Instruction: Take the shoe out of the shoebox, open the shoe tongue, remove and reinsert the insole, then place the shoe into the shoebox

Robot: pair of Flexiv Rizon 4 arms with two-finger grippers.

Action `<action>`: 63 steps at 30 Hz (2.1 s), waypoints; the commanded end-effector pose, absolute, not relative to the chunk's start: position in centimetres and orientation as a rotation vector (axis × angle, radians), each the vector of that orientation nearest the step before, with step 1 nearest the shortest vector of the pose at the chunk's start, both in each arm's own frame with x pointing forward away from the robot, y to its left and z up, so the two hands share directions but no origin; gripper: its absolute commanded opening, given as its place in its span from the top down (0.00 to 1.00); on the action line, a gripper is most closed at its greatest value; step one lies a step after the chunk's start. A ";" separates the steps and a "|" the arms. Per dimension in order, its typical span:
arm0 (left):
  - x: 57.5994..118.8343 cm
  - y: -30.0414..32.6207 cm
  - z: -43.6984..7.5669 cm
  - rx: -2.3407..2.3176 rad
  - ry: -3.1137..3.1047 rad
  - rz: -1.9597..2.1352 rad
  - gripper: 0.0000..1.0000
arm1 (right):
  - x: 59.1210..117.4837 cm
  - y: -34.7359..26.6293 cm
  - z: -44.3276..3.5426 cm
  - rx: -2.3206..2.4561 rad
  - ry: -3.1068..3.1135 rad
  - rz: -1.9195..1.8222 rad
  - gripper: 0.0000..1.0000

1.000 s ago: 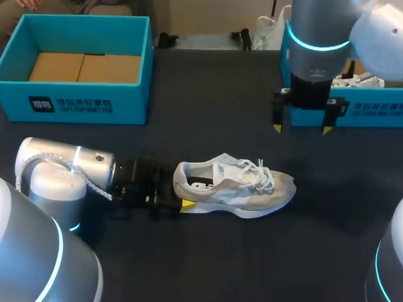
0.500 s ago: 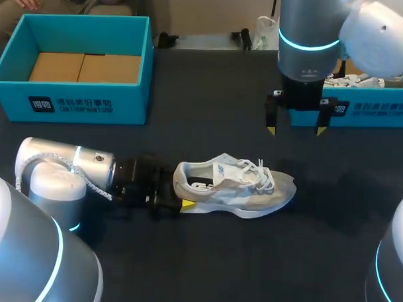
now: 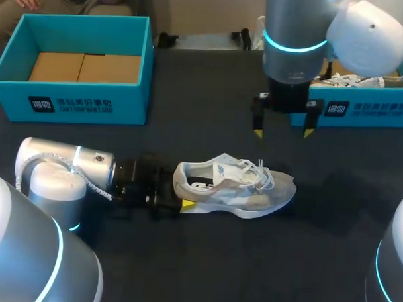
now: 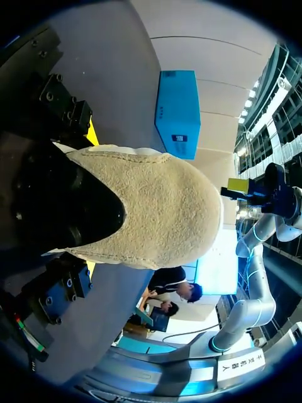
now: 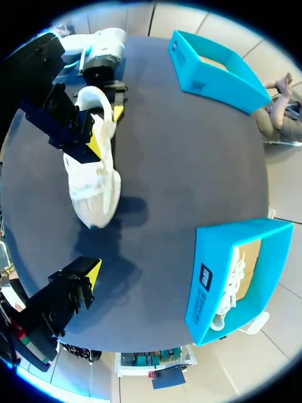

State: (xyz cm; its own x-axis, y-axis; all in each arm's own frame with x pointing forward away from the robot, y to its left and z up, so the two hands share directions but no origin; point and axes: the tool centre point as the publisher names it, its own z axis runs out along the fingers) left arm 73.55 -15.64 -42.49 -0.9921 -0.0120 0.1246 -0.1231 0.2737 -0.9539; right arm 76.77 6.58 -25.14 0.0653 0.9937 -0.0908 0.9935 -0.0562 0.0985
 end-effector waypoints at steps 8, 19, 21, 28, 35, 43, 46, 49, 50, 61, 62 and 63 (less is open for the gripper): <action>73.5 -15.5 -42.6 0.130 -2.433 1.832 1.00 | 73.9 14.6 -26.1 2.160 2.019 -0.071 0.00; 73.5 -15.5 -42.6 0.130 -2.433 1.832 1.00 | 72.9 17.3 -28.7 2.159 2.003 -0.128 0.00; 73.5 -15.5 -42.6 0.130 -2.433 1.832 1.00 | 72.7 17.5 -29.1 2.166 1.989 -0.158 0.00; 73.5 -15.5 -42.6 0.130 -2.433 1.832 1.00 | 72.6 18.2 -30.7 2.123 1.965 -0.230 0.00; 73.5 -15.5 -42.6 0.130 -2.433 1.832 1.00 | 72.5 18.0 -32.4 2.115 1.893 -0.266 0.00; 73.5 -15.5 -42.6 0.130 -2.433 1.832 1.00 | 72.7 17.9 -34.1 2.105 1.860 -0.275 0.00; 73.5 -15.5 -42.6 0.130 -2.433 1.832 1.00 | 72.7 18.1 -34.7 2.094 1.846 -0.286 0.00; 73.5 -15.5 -42.6 0.130 -2.433 1.832 1.00 | 72.6 17.8 -35.4 2.089 1.832 -0.302 0.00; 73.5 -15.5 -42.6 0.130 -2.433 1.832 1.00 | 72.6 17.7 -35.6 2.086 1.827 -0.317 0.00; 73.5 -15.5 -42.6 0.130 -2.433 1.832 1.00 | 71.8 16.5 -36.1 2.106 1.781 -0.413 0.02; 73.5 -15.5 -42.6 0.130 -2.433 1.832 1.00 | 71.7 16.2 -36.0 2.107 1.776 -0.420 0.08; 73.5 -15.5 -42.6 0.130 -2.433 1.832 1.00 | 71.5 16.0 -35.9 2.111 1.766 -0.429 0.10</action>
